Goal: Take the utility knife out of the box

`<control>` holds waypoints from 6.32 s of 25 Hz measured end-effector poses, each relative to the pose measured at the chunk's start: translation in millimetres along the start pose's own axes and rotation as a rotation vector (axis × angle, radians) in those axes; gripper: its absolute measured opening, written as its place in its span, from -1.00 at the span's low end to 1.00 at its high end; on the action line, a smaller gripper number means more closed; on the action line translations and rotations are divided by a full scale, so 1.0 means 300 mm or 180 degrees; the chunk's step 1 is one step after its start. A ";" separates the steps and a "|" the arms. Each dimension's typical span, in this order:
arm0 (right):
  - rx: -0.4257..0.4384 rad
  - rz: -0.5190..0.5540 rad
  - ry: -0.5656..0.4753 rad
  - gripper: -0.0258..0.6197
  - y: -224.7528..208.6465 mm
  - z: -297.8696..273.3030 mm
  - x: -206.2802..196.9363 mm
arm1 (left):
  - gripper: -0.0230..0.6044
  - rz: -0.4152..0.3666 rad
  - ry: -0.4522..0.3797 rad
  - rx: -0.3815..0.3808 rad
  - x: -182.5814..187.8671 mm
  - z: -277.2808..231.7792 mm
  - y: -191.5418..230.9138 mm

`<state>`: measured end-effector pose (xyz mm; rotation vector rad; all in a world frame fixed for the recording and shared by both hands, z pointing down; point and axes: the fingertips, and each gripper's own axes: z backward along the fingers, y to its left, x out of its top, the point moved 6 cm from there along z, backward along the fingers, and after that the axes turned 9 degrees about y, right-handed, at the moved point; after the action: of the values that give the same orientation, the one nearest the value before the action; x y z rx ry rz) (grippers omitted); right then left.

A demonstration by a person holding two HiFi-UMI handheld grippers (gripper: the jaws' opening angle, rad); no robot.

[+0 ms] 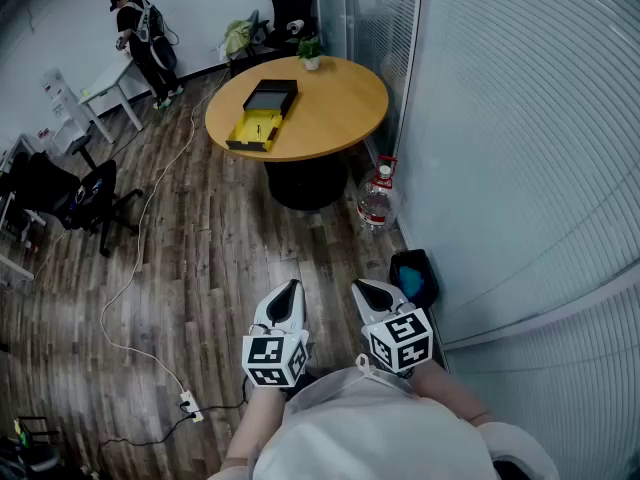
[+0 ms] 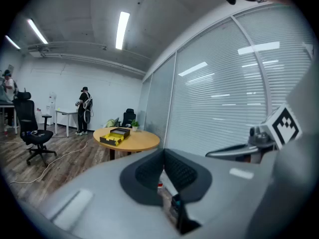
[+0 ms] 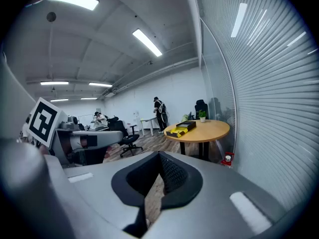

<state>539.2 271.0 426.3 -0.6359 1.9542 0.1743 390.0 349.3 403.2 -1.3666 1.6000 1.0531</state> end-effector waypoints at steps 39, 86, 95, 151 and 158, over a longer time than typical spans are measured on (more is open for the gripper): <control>0.0007 -0.0237 0.0408 -0.92 0.432 -0.993 0.405 | -0.91 0.0339 0.0174 0.0058 0.169 -0.154 1.216; -0.0662 -0.0783 0.0849 -0.92 -0.385 -2.540 1.115 | -0.91 -0.0158 0.0772 -0.0653 0.765 -1.834 2.170; -0.0777 -0.1060 0.1471 -0.92 -0.508 -2.851 1.126 | -0.91 -0.0235 0.0932 -0.1049 0.827 -2.173 2.367; -0.1361 -0.0823 0.0534 -0.72 -0.521 -2.913 1.518 | -0.91 -0.0569 0.0351 -0.1383 1.106 -2.286 2.509; -0.1383 -0.0628 0.0029 -0.73 -0.444 -2.809 1.684 | -0.91 -0.0576 0.0060 -0.1384 1.216 -2.189 2.513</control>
<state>-233.0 -350.2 394.4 -1.1082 1.8600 0.4804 -430.2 -329.0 384.7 -1.7729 1.2730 1.3281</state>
